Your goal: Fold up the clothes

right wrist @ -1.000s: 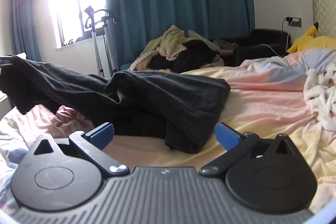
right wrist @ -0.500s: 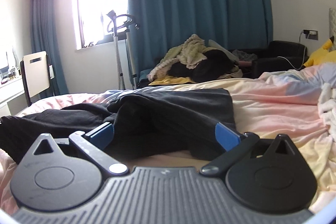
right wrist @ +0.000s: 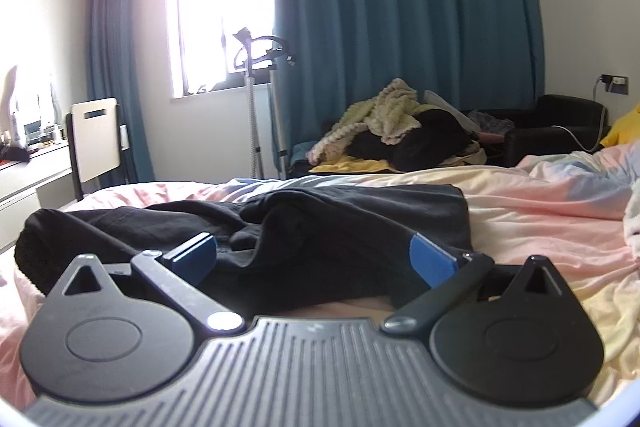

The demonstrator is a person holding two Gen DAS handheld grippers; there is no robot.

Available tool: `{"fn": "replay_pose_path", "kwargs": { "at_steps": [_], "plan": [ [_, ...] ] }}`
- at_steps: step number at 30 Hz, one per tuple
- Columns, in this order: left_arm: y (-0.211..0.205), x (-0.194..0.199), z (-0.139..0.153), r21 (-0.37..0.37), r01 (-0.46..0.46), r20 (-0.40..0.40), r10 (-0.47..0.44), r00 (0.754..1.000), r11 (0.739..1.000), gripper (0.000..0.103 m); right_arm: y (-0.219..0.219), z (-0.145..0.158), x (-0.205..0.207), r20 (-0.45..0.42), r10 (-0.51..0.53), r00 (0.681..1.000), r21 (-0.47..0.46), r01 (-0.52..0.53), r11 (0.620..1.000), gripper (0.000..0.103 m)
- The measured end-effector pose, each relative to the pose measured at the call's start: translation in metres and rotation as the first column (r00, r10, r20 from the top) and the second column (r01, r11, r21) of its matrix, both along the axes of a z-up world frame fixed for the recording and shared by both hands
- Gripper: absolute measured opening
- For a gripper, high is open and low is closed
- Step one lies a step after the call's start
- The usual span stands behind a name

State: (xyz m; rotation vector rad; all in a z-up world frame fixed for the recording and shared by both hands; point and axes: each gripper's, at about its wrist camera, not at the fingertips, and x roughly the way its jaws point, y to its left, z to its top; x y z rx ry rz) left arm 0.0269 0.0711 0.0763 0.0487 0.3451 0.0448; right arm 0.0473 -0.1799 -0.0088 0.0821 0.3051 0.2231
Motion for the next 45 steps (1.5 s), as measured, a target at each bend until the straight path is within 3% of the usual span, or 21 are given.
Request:
{"fn": "replay_pose_path", "kwargs": {
  "at_steps": [4,7,12,15,18,20,27,30,34,37,38,39,40,41,45],
  "plan": [
    [-0.042,0.031,-0.012,-0.053,0.034,-0.014,-0.035,0.999,0.998,0.093,0.004,0.003,-0.007,0.030,0.022,0.999,-0.013,-0.022,1.000,0.103],
    [-0.057,0.055,-0.042,-0.103,0.031,-0.046,-0.036,0.998,0.994,0.093,0.006,0.005,-0.012,0.059,0.041,0.997,-0.027,-0.040,0.999,0.103],
    [-0.046,0.098,-0.105,-0.044,0.017,-0.208,-0.025,0.978,0.999,0.093,0.013,0.013,-0.001,0.091,0.089,0.992,-0.103,-0.080,0.991,0.103],
    [-0.028,0.119,-0.128,-0.070,-0.029,-0.332,0.004,0.943,0.997,0.093,0.028,0.021,0.028,0.079,0.134,0.988,-0.167,-0.120,0.979,0.103],
    [-0.027,0.130,-0.144,-0.074,-0.026,-0.430,-0.008,0.903,0.997,0.093,0.053,0.029,0.070,0.062,0.242,0.968,-0.228,-0.222,0.948,0.103],
    [-0.022,0.131,-0.151,-0.115,-0.032,-0.455,-0.024,0.890,0.993,0.093,0.078,0.029,0.104,0.008,0.298,0.954,-0.296,-0.283,0.913,0.103],
    [0.003,0.133,-0.154,-0.268,-0.057,-0.425,-0.065,0.903,0.962,0.095,0.126,-0.029,0.207,-0.332,0.361,0.871,-0.476,-0.486,0.733,0.102],
    [0.009,0.135,-0.154,-0.295,-0.066,-0.422,-0.068,0.904,0.953,0.096,0.131,-0.052,0.211,-0.399,0.370,0.839,-0.555,-0.542,0.631,0.103],
    [0.014,0.136,-0.157,-0.310,-0.056,-0.411,-0.081,0.908,0.949,0.097,0.136,-0.065,0.220,-0.443,0.321,0.837,-0.598,-0.543,0.590,0.102],
    [0.014,0.133,-0.151,-0.314,-0.051,-0.409,-0.087,0.908,0.948,0.098,0.149,-0.076,0.225,-0.464,0.289,0.838,-0.672,-0.545,0.502,0.099],
    [0.015,0.133,-0.151,-0.316,-0.052,-0.408,-0.086,0.909,0.947,0.098,0.151,-0.077,0.227,-0.469,0.274,0.840,-0.676,-0.541,0.500,0.092],
    [0.016,0.133,-0.150,-0.320,-0.054,-0.405,-0.085,0.910,0.946,0.098,0.153,-0.077,0.230,-0.472,0.259,0.843,-0.674,-0.534,0.511,0.074],
    [0.016,0.132,-0.150,-0.323,-0.055,-0.402,-0.084,0.912,0.945,0.098,0.153,-0.074,0.233,-0.466,0.231,0.854,-0.671,-0.511,0.538,0.061],
    [0.016,0.131,-0.150,-0.328,-0.057,-0.398,-0.083,0.914,0.943,0.098,0.150,-0.070,0.237,-0.460,0.200,0.865,-0.654,-0.482,0.583,0.050],
    [0.013,0.128,-0.153,-0.348,-0.068,-0.381,-0.075,0.922,0.935,0.098,0.120,-0.041,0.249,-0.465,0.167,0.869,-0.435,-0.389,0.812,0.034]
  ]
}}
